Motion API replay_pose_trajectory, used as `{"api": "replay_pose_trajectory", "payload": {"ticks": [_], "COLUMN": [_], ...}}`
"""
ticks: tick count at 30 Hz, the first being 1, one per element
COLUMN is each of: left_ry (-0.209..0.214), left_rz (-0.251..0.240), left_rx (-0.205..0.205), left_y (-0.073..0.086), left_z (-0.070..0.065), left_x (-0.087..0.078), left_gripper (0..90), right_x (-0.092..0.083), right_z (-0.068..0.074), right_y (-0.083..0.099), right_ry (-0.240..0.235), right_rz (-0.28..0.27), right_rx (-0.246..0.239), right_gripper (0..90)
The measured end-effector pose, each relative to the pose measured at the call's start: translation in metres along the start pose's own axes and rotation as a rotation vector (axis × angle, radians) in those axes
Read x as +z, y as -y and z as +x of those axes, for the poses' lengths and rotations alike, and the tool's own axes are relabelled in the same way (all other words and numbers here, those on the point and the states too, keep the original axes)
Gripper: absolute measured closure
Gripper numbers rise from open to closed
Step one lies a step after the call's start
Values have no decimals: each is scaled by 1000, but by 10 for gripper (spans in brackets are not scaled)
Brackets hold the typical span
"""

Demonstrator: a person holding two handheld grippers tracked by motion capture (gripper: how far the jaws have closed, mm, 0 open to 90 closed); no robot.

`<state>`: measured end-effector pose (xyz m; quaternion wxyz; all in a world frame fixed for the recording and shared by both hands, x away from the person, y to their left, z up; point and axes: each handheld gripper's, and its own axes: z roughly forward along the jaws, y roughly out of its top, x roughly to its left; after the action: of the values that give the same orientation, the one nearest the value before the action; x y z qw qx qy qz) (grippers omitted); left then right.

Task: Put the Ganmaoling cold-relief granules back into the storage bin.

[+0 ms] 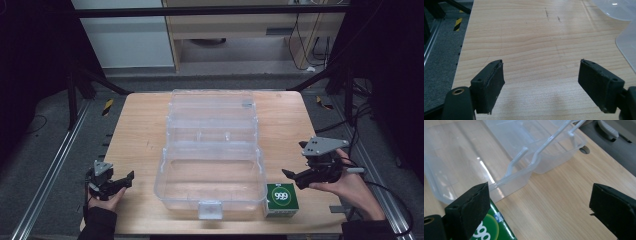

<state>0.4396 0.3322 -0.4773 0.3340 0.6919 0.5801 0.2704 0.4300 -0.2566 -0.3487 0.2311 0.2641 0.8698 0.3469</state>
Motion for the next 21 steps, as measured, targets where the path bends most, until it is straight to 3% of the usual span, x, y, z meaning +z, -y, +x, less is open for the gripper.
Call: {"api": "replay_pose_trajectory", "payload": {"ticks": [5,6,21], "left_ry": [1,1,3], "left_rz": [4,5,14], "left_rx": [1,1,12], "left_y": [0,0,0], "left_z": [-1,-1,-1], "left_x": [0,1,2], "left_gripper": [199,198,198], "right_x": [0,0,10], "right_z": [6,9,23], "right_y": [-2,-3,2], "right_ry": [-58,-82,-165], "right_rz": [47,69,210], "right_rx": [-48,-76,-172], "right_gripper": [40,40,31]}}
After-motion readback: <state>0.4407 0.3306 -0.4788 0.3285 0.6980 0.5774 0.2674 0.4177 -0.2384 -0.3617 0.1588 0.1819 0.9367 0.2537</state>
